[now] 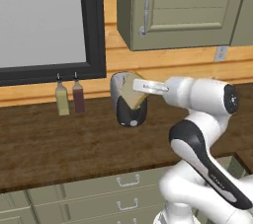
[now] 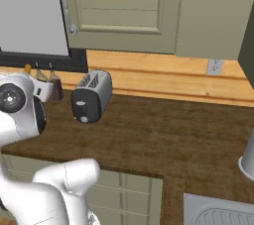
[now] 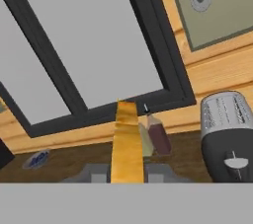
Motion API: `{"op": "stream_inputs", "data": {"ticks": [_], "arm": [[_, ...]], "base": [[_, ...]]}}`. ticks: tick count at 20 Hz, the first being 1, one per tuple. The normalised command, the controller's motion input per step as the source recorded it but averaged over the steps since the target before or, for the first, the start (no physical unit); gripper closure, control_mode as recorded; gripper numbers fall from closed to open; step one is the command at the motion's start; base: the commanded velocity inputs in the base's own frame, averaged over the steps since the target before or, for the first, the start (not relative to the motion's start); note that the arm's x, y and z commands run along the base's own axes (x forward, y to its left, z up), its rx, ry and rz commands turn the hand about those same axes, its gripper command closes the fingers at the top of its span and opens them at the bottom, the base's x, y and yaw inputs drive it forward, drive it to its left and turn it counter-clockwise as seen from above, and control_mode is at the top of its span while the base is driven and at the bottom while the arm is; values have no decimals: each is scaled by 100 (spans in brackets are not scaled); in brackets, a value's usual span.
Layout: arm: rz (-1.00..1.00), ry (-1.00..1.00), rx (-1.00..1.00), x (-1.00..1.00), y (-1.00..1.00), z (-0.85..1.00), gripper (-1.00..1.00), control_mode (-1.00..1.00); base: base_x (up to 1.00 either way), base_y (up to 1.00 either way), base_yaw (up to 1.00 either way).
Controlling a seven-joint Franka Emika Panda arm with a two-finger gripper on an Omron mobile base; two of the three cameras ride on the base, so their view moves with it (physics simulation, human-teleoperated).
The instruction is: Start the toaster. Once the lever pops up, take the bread to the plate on the dining counter.
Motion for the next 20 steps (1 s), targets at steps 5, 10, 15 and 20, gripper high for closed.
{"op": "stream_inputs", "data": {"ticks": [5, 10, 15, 20], "arm": [[-24, 11, -22, -83, -46, -39, 100, -100], [-42, -2, -13, -15, -54, -8, 100, -100], [-35, -2, -12, 0, -21, -3, 100, -100], [-15, 0, -6, 0, -6, -1, 100, 100]], "base": [[0, 0, 0], [0, 0, 0], [0, 0, 0], [0, -1, -3]]}}
